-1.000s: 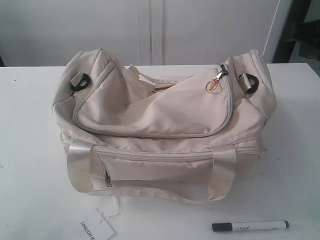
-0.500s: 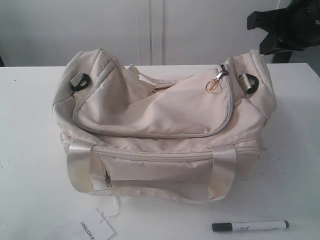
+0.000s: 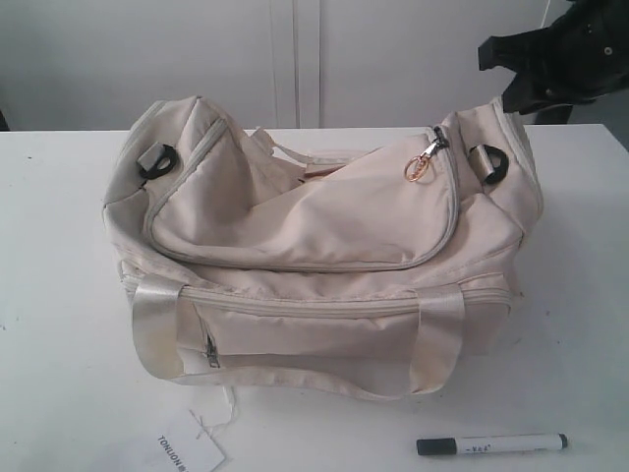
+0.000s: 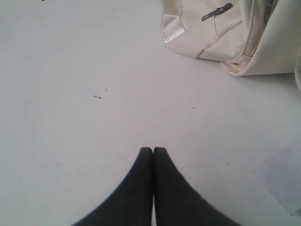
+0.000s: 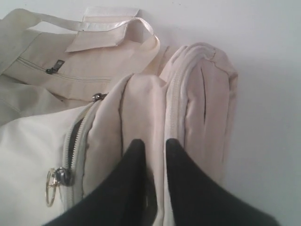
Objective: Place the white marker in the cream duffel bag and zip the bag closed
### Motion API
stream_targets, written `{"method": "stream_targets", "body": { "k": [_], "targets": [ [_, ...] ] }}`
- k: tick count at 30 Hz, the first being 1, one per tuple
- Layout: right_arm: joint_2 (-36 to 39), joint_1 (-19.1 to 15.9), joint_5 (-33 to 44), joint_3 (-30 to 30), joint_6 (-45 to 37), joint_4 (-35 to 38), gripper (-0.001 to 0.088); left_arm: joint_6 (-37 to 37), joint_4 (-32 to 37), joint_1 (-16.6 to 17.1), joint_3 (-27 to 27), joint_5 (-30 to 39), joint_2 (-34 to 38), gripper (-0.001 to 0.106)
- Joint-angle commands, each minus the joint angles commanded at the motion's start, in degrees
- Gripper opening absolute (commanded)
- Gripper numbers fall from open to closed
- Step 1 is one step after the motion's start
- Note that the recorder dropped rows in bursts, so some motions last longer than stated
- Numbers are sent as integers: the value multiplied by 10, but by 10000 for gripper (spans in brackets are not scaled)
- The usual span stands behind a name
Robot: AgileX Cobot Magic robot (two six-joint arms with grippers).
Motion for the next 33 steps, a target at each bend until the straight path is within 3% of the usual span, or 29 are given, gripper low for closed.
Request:
{"method": "stream_targets", "body": {
  "k": [8, 23, 26, 31, 33],
  "targets": [
    [27, 0, -13, 0, 15, 0, 392, 0, 0, 0, 0, 0, 0, 0],
    [66, 0, -19, 0, 15, 0, 393, 0, 0, 0, 0, 0, 0, 0],
    [68, 0, -18, 0, 15, 0, 326, 0, 0, 0, 0, 0, 0, 0],
    [68, 0, -13, 0, 15, 0, 18, 0, 0, 0, 0, 0, 0, 0],
    [68, 0, -13, 0, 17, 0, 0, 0, 0, 0, 0, 0, 0, 0]
  ]
}}
